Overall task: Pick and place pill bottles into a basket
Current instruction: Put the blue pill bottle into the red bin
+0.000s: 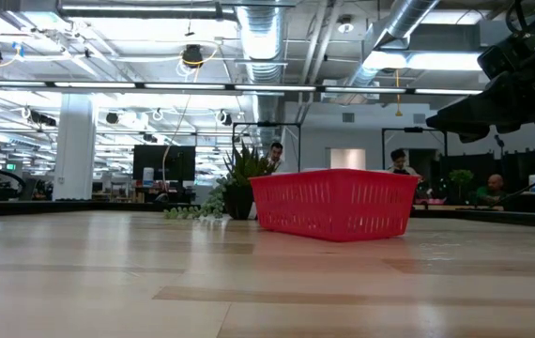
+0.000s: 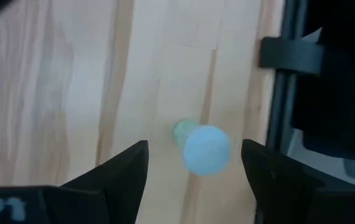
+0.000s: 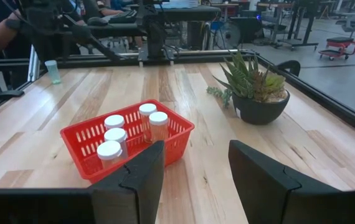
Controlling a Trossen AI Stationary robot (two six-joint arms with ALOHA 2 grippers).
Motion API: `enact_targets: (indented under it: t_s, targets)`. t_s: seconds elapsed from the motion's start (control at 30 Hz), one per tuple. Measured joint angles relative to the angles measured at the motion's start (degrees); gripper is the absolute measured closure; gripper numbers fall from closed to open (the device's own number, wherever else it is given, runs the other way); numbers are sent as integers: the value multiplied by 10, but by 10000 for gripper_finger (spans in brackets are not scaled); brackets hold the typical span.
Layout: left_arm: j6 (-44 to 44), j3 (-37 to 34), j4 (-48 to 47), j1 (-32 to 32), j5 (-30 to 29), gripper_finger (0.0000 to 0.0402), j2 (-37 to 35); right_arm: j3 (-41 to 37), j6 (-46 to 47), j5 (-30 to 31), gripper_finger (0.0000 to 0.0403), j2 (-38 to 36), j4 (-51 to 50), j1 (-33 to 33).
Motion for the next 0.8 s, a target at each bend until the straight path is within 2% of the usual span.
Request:
enact_targets:
  t_s: [0.53,0.63,0.8]
  targets:
    - [34,1,-3,15,1,158,27,0,0,0,230,0,0,0]
    - [51,1,-1,22,1,180,27,0,0,0,230,0,0,0]
    - [77,1,3,32,1,245,27,0,0,0,230,0,0,0]
